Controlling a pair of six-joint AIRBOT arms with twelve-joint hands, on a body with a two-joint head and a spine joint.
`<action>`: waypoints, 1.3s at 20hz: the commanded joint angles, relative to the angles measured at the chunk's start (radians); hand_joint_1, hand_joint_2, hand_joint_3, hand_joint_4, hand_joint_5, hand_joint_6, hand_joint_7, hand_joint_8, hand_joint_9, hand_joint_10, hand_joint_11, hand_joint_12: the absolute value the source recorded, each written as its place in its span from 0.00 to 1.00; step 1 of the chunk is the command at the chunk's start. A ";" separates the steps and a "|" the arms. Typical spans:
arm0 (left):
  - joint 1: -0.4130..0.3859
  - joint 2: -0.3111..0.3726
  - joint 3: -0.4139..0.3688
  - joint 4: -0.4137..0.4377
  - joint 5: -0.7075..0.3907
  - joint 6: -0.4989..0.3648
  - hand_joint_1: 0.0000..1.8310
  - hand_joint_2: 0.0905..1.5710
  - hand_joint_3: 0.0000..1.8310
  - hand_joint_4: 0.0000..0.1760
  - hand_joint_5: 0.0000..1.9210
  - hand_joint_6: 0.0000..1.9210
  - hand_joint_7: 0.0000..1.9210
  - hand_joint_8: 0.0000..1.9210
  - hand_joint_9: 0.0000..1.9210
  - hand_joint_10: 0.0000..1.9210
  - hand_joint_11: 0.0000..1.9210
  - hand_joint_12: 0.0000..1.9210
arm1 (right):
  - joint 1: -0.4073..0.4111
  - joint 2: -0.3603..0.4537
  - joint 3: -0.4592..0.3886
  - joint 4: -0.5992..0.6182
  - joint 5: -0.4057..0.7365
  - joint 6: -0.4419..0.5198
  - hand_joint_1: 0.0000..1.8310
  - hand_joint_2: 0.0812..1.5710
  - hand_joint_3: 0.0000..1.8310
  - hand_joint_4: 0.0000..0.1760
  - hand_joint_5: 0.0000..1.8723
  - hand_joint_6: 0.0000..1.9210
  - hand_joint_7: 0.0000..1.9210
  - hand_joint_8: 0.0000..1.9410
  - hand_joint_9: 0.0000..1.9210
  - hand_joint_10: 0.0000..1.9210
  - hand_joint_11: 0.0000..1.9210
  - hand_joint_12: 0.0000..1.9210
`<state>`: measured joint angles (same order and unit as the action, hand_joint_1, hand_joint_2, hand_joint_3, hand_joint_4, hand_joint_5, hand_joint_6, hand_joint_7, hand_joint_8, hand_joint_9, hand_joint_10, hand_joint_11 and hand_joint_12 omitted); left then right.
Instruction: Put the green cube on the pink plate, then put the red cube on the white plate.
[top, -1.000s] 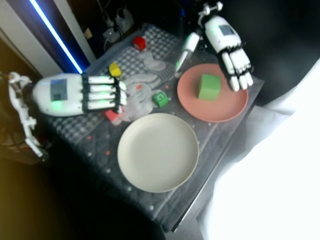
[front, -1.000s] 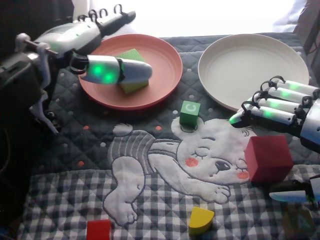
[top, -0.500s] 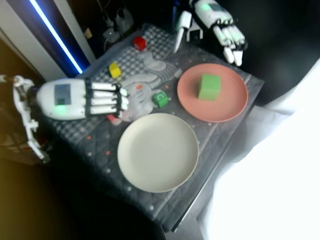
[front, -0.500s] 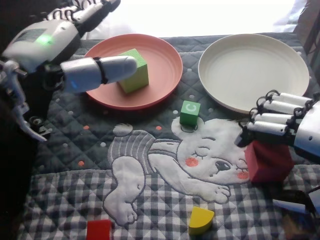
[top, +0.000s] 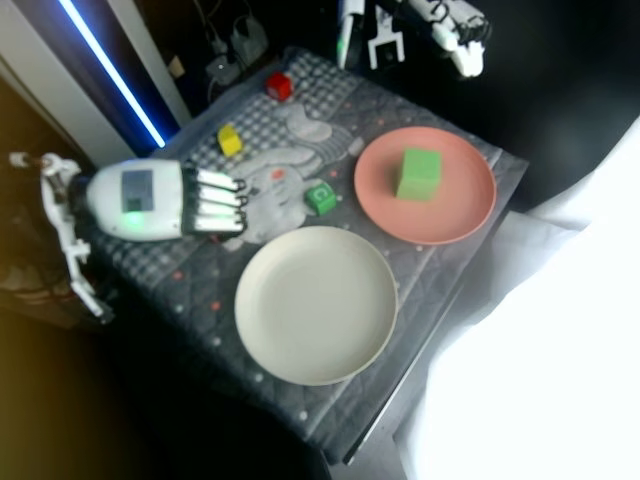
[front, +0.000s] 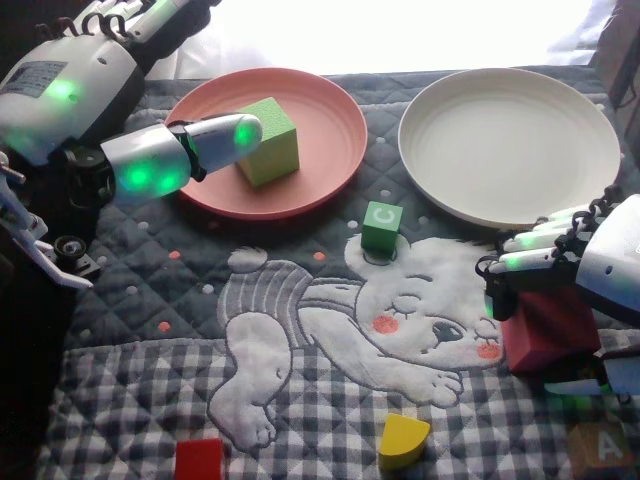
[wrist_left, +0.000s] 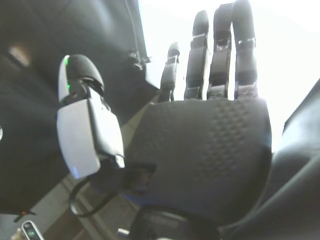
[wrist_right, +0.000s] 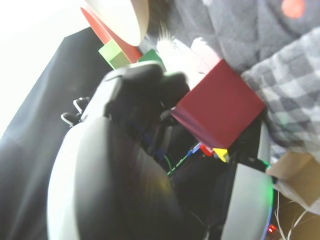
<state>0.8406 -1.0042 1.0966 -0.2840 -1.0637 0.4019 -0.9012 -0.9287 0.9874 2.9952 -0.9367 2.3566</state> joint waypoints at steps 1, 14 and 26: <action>-0.004 0.008 0.000 0.004 -0.139 -0.004 0.11 0.67 0.00 0.84 0.00 0.00 0.19 0.01 0.08 0.32 0.00 0.79 | 0.008 -0.002 -0.001 0.013 -0.049 0.014 0.67 0.77 0.00 0.00 0.44 0.55 0.39 0.85 0.41 0.95 0.43 1.00; 0.029 0.012 -0.007 -0.032 -0.176 -0.004 0.12 0.75 0.00 0.55 0.00 0.00 0.15 0.00 0.06 0.23 0.00 0.55 | 0.139 0.054 -0.030 0.013 -0.241 -0.047 0.67 0.75 0.00 0.00 0.49 0.50 0.45 0.74 0.38 0.85 0.25 1.00; 0.032 0.031 -0.041 0.012 -0.259 -0.004 0.14 0.75 0.00 0.13 0.00 0.00 0.19 0.00 0.15 0.12 0.00 0.57 | 0.369 -0.105 0.236 0.013 0.037 -0.048 0.66 0.78 0.00 0.00 0.48 0.54 0.32 0.87 0.22 1.00 0.16 1.00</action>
<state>0.8787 -0.9806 1.0569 -0.2764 -1.1854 0.4007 -0.5446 -1.0431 1.2297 2.9822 -0.8154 2.3081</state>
